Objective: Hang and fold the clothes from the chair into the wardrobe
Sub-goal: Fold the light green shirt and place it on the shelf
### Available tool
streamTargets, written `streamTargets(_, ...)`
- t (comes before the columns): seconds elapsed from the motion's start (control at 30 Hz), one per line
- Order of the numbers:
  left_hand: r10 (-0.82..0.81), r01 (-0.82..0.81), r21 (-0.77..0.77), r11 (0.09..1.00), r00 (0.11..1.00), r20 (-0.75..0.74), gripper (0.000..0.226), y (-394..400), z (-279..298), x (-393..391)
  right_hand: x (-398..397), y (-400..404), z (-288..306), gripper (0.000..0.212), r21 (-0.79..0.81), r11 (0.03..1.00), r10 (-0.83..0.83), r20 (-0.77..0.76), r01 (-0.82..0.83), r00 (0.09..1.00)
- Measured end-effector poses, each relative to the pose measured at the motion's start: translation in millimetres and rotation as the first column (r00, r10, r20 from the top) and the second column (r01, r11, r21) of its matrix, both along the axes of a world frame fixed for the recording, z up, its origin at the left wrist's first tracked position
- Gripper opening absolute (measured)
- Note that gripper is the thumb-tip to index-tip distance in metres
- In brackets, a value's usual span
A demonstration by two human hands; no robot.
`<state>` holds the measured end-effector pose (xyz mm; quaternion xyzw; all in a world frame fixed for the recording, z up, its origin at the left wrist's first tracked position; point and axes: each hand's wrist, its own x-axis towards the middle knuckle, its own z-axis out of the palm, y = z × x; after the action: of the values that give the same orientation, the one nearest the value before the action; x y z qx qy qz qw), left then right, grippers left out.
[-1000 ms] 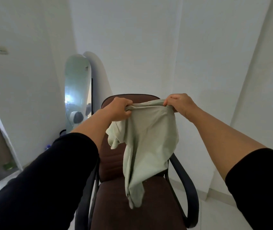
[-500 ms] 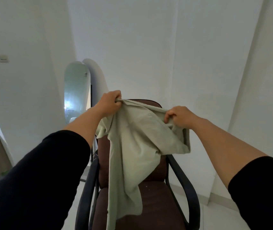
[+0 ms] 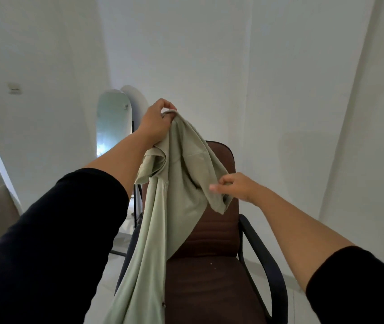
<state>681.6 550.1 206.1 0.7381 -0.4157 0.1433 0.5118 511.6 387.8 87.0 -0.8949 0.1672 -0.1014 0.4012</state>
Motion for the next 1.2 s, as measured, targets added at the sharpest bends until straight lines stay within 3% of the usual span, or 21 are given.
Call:
streamTargets(0.07,0.025,-0.026,0.056,0.998,0.999,0.028,0.010,4.8,2.3,0.8,6.6,-2.5,-9.6,0.015,-0.133,0.991,-0.008,-0.012,0.007,1.000)
streamTargets(0.2,0.126,-0.172,0.366,0.914,0.981,0.147,0.016,31.7,-12.2,17.5,0.4,-18.7,9.1,0.021,-0.004,0.971,-0.230,0.249,0.239,0.941)
streamTargets(0.3,0.174,-0.214,0.488,0.846,0.976,0.127,0.019,48.9,-42.3,27.4,-4.8,-27.5,38.5,0.022,-0.065,0.943,-0.281,0.375,0.327,0.883)
streamTargets(0.4,0.120,-0.148,0.530,0.835,0.989,0.088,0.021,52.5,-66.5,23.4,1.6,-29.4,55.2,0.011,-0.135,0.912,-0.309,0.399,0.388,0.863)
streamTargets(0.5,-0.009,-0.030,0.573,0.819,0.998,0.066,0.039,59.1,-76.8,12.9,1.9,-32.2,60.4,0.008,-0.186,0.885,-0.334,0.387,0.427,0.860)
streamTargets(0.7,-0.123,-0.077,0.780,0.621,0.973,0.195,0.056,39.5,-95.2,-2.8,4.9,-28.6,51.4,0.006,-0.149,0.863,-0.405,0.368,0.483,0.837)
streamTargets(0.77,-0.142,-0.005,0.821,0.571,0.984,0.105,0.041,30.5,-97.5,-12.4,4.7,-26.7,52.1,0.005,-0.115,0.854,-0.436,0.377,0.508,0.818)
streamTargets(0.83,-0.192,-0.014,0.858,0.514,0.973,0.130,0.057,22.5,-106.1,-14.0,2.8,-26.3,53.3,0.004,-0.083,0.861,-0.439,0.376,0.502,0.816)
streamTargets(0.9,-0.072,-0.062,0.874,0.481,0.991,0.109,0.042,14.0,-113.2,-11.8,0.6,-26.2,53.2,0.005,-0.055,0.875,-0.427,0.380,0.481,0.820)
streamTargets(0.93,-0.030,-0.139,0.875,0.465,0.985,0.173,0.043,10.5,-115.1,-12.1,-0.1,-25.4,52.9,0.006,-0.034,0.881,-0.424,0.381,0.471,0.821)
streamTargets(0.97,-0.019,-0.195,0.848,0.493,0.972,0.234,0.051,6.3,-117.4,-12.0,-0.6,-24.2,52.6,0.007,-0.007,0.889,-0.421,0.380,0.457,0.824)
streamTargets(1.0,0.038,-0.188,0.825,0.533,0.979,0.199,0.054,3.5,-118.3,-16.2,-0.6,-23.0,52.2,0.010,0.027,0.899,-0.415,0.373,0.438,0.830)
streamTargets(1.07,0.159,-0.067,0.711,0.700,0.985,-0.063,0.040,-8.1,-119.6,-24.0,-0.3,-19.0,51.6,0.017,0.088,0.917,-0.394,0.344,0.388,0.853)
streamTargets(1.13,0.188,0.079,0.466,0.881,0.847,-0.498,0.027,-17.5,-120.7,-32.1,-0.2,-13.8,51.5,0.025,0.116,0.931,-0.365,0.310,0.346,0.878)
streamTargets(1.17,0.171,0.089,0.419,0.904,0.822,-0.543,0.025,-19.9,-122.8,-34.0,-0.4,-11.7,51.6,0.027,0.125,0.936,-0.353,0.302,0.330,0.886)
streamTargets(1.2,0.162,0.074,0.425,0.902,0.855,-0.493,0.025,-21.6,-125.0,-32.5,-1.1,-10.5,51.4,0.029,0.135,0.939,-0.343,0.301,0.316,0.890)
